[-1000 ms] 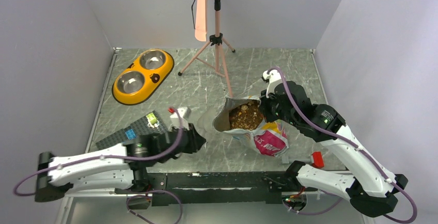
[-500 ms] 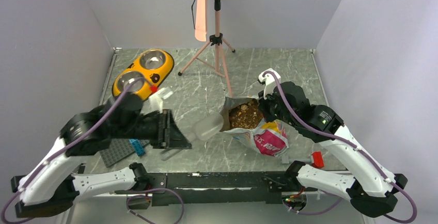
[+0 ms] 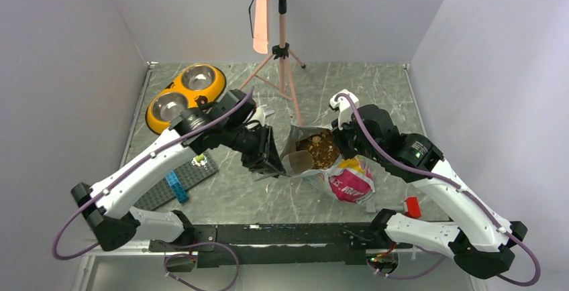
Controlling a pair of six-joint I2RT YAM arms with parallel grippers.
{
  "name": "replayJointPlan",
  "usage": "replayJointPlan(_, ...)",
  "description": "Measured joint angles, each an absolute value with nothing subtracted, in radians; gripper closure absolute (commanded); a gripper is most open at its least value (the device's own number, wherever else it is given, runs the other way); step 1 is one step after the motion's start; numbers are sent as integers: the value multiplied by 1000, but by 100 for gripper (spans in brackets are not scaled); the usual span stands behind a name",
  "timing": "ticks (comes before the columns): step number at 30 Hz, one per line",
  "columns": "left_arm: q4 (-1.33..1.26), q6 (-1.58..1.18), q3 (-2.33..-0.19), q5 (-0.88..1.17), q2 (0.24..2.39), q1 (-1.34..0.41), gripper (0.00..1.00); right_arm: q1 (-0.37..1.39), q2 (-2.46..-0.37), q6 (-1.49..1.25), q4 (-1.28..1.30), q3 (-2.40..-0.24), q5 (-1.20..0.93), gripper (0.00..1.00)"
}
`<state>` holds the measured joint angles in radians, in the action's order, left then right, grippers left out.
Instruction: Serve the pet food
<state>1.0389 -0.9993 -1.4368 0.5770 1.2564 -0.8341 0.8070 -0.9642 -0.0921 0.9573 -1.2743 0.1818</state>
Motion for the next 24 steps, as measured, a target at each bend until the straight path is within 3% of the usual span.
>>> replayJointPlan(10,984,-973,-1524,576,1529,-826,100,844,-990,-78,968,-1287,182,100)
replayJointPlan(15,1017,-957,-1514,432,1541,-829,100,862,-1011,-80,983,-1304,193,100)
replayJointPlan(24,650,-1007,-1092,463,1378,-819,100,888,-1013,-157,962,-1299,160,100)
